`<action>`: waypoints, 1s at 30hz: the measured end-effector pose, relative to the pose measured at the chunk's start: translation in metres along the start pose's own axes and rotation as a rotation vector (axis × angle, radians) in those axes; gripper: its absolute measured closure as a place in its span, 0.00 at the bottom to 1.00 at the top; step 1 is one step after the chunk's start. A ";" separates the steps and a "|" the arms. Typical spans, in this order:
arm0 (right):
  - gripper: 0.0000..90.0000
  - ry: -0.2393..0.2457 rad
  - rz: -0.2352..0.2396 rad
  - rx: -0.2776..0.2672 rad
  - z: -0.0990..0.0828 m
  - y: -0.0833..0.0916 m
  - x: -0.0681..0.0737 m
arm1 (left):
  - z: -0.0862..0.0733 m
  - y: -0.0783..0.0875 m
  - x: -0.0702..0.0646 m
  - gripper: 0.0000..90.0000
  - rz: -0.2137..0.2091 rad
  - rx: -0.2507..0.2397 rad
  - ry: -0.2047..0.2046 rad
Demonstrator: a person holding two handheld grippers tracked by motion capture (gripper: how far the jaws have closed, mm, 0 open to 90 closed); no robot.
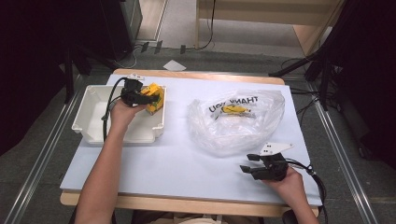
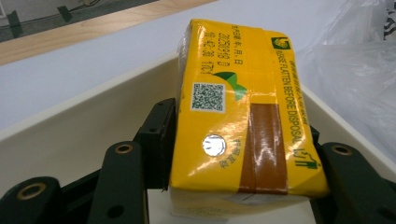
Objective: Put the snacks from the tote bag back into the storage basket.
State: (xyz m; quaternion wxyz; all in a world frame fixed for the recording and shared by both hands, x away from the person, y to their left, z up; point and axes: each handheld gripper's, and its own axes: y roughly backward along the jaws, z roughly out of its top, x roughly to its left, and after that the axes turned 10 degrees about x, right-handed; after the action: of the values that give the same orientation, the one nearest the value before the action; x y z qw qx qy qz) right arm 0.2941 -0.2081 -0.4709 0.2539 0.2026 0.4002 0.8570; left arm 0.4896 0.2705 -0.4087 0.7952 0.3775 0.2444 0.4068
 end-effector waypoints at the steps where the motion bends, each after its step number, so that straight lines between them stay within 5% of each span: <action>1: 0.50 0.002 0.000 0.001 0.000 0.000 0.000 | 0.000 0.001 0.000 0.53 -0.002 -0.001 0.001; 7: 0.50 0.003 -0.005 0.005 0.000 0.000 0.000 | 0.003 0.014 -0.001 0.50 -0.021 -0.053 0.022; 16: 0.49 0.005 -0.006 0.008 0.000 0.000 0.000 | 0.006 0.035 -0.009 0.49 0.012 -0.077 0.006; 30: 0.49 0.010 -0.004 0.007 0.000 0.001 -0.001 | 0.001 0.061 -0.013 0.50 0.011 -0.072 0.028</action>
State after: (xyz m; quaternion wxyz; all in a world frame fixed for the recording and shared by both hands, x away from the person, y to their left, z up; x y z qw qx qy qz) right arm 0.2945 -0.2085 -0.4704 0.2528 0.1984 0.4048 0.8560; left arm 0.4552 0.2827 -0.3587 0.8024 0.3444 0.2387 0.4249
